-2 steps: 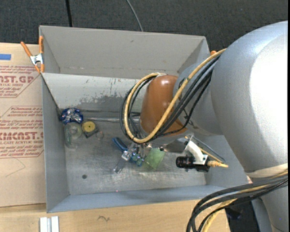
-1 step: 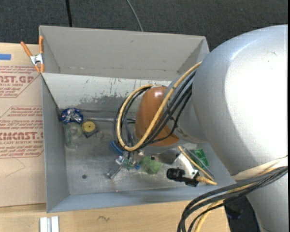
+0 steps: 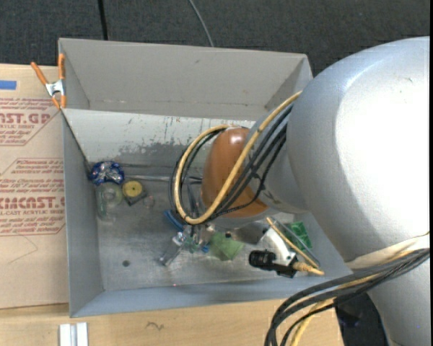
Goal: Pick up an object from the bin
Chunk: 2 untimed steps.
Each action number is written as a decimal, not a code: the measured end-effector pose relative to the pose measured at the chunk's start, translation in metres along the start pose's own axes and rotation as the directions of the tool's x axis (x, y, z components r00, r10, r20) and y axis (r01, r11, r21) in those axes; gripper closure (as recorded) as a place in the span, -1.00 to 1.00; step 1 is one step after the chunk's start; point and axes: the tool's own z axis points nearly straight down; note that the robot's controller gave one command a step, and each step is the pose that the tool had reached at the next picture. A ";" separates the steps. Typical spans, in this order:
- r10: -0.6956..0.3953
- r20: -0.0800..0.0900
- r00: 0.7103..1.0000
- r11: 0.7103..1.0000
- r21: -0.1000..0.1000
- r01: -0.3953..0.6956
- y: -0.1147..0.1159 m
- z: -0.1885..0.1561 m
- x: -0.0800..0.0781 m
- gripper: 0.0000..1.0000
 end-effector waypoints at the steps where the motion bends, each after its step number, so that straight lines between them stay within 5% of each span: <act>1: 0.000 -0.001 1.000 1.000 -0.003 0.000 0.002 -0.003 0.000 1.00; 2: -0.002 0.001 1.000 1.000 -0.002 0.002 0.003 -0.063 0.000 1.00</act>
Offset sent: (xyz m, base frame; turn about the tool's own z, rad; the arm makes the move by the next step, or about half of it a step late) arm 0.0000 0.0000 0.0000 0.0000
